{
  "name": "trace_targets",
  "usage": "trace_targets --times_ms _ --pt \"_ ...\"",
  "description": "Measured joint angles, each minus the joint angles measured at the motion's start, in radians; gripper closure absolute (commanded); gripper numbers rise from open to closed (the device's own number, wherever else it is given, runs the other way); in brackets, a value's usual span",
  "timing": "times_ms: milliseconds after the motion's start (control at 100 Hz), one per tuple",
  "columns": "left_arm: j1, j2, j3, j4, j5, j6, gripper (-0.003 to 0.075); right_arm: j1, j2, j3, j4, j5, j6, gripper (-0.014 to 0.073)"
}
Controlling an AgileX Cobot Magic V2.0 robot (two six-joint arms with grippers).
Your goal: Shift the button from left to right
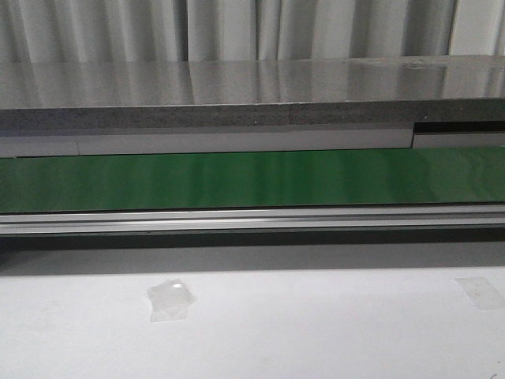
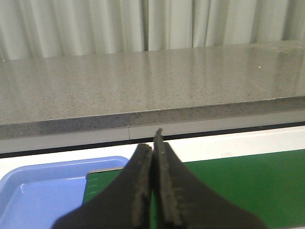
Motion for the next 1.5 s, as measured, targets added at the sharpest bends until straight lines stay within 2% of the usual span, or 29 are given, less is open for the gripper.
trace_targets --times_ms 340,590,690,970,1500 --pt "0.000 0.000 0.000 0.000 0.000 0.000 0.0740 0.000 -0.348 0.141 0.038 0.121 0.000 0.0146" --pt "0.000 0.000 0.000 0.000 0.000 0.000 0.0740 0.000 -0.408 0.152 0.042 0.164 -0.002 0.0155" --pt "0.000 0.000 0.000 0.000 0.000 0.000 0.0740 0.000 -0.408 0.152 0.042 0.168 -0.002 0.0234" --pt "0.000 0.000 0.000 0.000 0.000 0.000 0.0740 0.000 -0.408 0.152 0.042 0.175 -0.002 0.0666" --pt "0.000 0.000 0.000 0.000 0.000 0.000 0.0740 0.000 -0.408 0.152 0.042 0.179 -0.002 0.0662"
